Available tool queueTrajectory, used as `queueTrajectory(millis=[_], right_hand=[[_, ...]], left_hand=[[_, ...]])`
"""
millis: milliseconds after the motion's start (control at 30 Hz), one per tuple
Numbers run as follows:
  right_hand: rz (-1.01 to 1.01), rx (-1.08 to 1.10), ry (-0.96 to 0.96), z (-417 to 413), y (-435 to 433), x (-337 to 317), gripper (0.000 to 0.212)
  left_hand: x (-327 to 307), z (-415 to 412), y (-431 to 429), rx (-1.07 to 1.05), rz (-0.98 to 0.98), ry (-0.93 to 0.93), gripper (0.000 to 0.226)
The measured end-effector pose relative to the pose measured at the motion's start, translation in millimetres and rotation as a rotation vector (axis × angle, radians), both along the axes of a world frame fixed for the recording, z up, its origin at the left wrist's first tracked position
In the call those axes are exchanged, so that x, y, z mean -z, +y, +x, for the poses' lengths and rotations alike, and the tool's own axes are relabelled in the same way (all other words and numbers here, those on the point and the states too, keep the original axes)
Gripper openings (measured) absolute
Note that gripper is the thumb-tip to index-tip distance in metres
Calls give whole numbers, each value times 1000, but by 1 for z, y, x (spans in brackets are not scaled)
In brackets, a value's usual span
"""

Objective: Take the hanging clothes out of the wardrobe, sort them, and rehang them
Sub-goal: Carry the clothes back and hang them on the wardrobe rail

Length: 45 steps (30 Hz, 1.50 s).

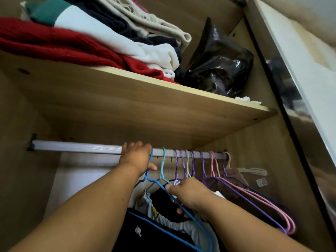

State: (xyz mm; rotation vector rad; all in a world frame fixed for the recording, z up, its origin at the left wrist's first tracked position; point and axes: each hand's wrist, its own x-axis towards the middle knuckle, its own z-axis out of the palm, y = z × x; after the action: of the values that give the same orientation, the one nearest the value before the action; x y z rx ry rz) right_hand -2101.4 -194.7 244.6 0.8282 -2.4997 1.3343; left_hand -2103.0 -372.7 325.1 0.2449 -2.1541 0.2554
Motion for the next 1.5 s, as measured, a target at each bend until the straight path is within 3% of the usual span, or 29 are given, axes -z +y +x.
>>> queueTrajectory(millis=[167,300,400,500,700,967,1300,1500], right_hand=[[399,190,376,12,12,8,37],[301,279,539,37,28,33,44],[246,403,625,69,51,67,62],[218,584,647,114,81,113,67],[404,909,403,238,139,237,72],[555,1025,57,418,168,374,73],[610,1236,-276,656,195,479,71],[591,1414,-526,781,164,524,67]], left_hand=[[21,19,4,9,56,-101,71],[59,43,27,114,177,-126,69],[95,67,60,297,190,-125,64],[143,96,99,520,166,-128,60],[276,193,158,808,85,-379,61],[413,348,196,1154,23,-634,66],[553,526,252,1495,-138,-928,77],[590,605,250,1603,-326,-1018,79]])
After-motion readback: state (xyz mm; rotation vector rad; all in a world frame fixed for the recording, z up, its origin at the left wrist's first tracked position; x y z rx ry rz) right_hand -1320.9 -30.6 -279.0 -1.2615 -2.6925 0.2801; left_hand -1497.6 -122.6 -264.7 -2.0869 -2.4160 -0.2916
